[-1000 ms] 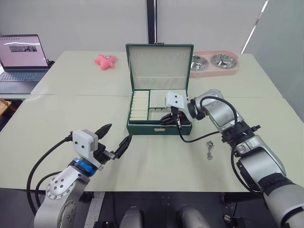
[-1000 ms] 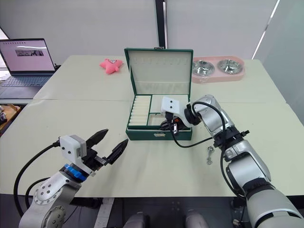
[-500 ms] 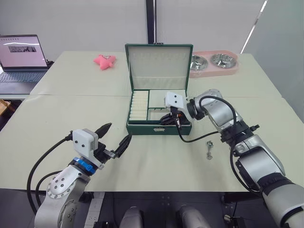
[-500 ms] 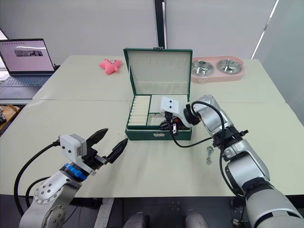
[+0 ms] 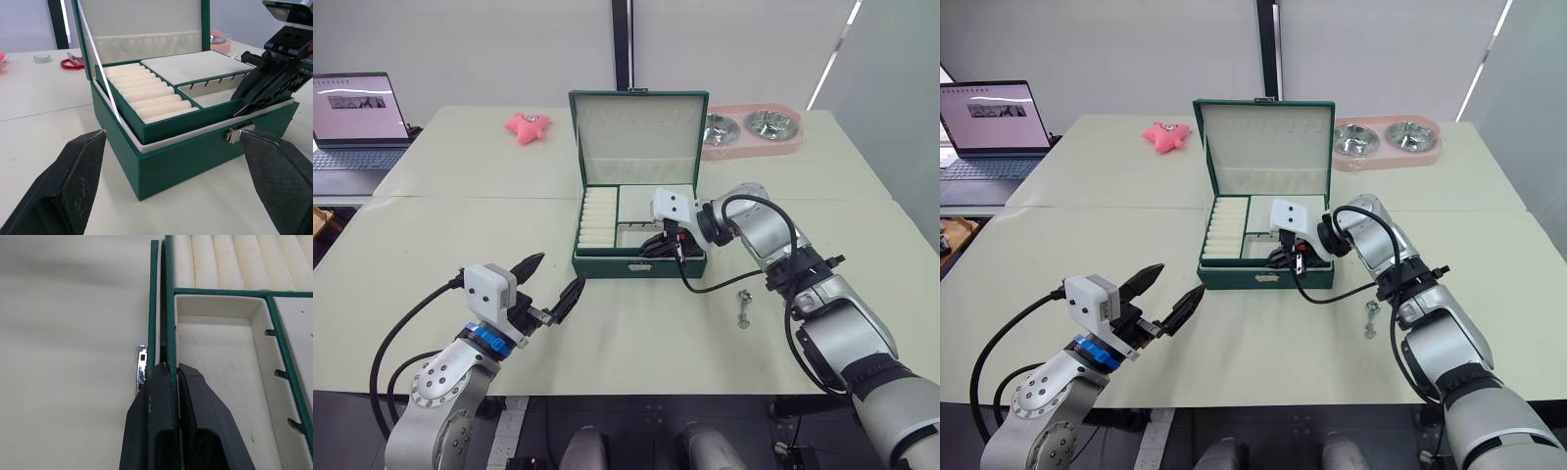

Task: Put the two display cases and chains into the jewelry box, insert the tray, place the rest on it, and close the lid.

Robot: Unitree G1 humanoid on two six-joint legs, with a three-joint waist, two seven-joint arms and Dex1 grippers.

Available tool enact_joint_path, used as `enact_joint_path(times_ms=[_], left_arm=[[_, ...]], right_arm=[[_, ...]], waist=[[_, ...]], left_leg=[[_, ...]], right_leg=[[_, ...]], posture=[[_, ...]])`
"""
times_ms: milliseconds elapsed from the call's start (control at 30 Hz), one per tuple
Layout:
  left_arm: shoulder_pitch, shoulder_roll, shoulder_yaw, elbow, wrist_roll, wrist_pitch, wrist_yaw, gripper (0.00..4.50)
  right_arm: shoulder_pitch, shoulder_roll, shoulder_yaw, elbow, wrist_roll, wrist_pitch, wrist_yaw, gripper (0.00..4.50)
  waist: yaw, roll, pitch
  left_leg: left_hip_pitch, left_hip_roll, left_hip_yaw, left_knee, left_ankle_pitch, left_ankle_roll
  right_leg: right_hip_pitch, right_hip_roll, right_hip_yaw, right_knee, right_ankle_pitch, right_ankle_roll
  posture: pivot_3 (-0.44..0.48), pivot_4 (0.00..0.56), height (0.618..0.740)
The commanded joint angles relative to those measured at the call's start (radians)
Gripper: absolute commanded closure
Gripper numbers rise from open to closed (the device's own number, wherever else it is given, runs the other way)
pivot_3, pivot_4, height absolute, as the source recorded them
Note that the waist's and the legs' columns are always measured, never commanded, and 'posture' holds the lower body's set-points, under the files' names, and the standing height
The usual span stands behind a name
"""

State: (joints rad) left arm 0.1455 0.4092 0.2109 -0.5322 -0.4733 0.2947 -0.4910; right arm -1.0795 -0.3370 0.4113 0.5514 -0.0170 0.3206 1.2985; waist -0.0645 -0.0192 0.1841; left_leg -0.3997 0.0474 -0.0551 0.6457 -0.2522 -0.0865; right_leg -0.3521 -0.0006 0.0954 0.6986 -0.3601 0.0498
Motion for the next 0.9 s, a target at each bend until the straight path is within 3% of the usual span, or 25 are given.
enact_joint_path(times_ms=[33, 233, 467, 600, 700, 900], left_arm=[[-0.007, 0.002, 0.003, -0.025, -0.006, -0.009, 0.003, 0.0], [-0.009, 0.003, 0.006, -0.024, -0.008, -0.007, 0.003, 0.0], [-0.022, 0.003, 0.001, -0.017, -0.008, -0.004, 0.001, 0.0], [-0.035, 0.004, 0.0, -0.01, -0.01, -0.001, -0.004, 0.0], [-0.042, 0.005, -0.001, -0.005, -0.011, 0.001, -0.007, 0.0], [-0.048, 0.008, -0.002, 0.001, -0.012, 0.001, -0.012, 0.0]], right_arm=[[-0.033, 0.018, -0.04, 0.005, 0.019, -0.013, -0.012, 3.74], [-0.041, 0.012, -0.11, -0.016, 0.074, -0.005, -0.008, 2.19], [-0.046, 0.0, -0.158, 0.007, 0.093, -0.017, -0.042, 0.04], [-0.046, 0.005, -0.183, 0.017, 0.104, -0.004, -0.062, 0.04], [-0.043, 0.028, -0.232, 0.067, 0.12, -0.034, -0.127, 0.65], [-0.029, 0.052, -0.298, 0.168, 0.136, -0.092, -0.225, 2.54]], waist=[[0.0, 0.0, 0.0], [0.001, 0.0, 0.0], [0.002, 0.0, 0.0], [0.002, 0.0, 0.0], [0.001, 0.0, 0.0], [0.002, 0.0, 0.0]], left_leg=[[0.0, 0.0, 0.0, 0.0, 0.0, 0.0], [-0.001, 0.0, 0.0, 0.0, 0.0, 0.0], [-0.001, 0.0, 0.0, 0.0, 0.0, 0.0], [-0.001, 0.0, 0.0, 0.0, 0.0, 0.0], [-0.001, 0.0, 0.0, 0.0, 0.0, 0.0], [-0.001, 0.0, 0.001, 0.0, 0.0, 0.0]], right_leg=[[0.0, 0.0, 0.0, 0.0, 0.0, 0.0], [0.0, 0.0, 0.0, 0.0, 0.0, 0.0], [0.0, 0.0, 0.0, 0.0, 0.0, 0.0], [0.0, 0.0, 0.0, 0.0, 0.0, 0.0], [0.0, 0.0, 0.0, 0.0, 0.0, 0.0], [0.0, 0.0, 0.0, 0.0, 0.0, 0.0]], posture=[[0.0, 0.15, 0.74], [0.0, 0.15, 0.74], [0.0, 0.15, 0.74], [0.0, 0.15, 0.74], [0.0, 0.15, 0.74], [0.0, 0.15, 0.74]])
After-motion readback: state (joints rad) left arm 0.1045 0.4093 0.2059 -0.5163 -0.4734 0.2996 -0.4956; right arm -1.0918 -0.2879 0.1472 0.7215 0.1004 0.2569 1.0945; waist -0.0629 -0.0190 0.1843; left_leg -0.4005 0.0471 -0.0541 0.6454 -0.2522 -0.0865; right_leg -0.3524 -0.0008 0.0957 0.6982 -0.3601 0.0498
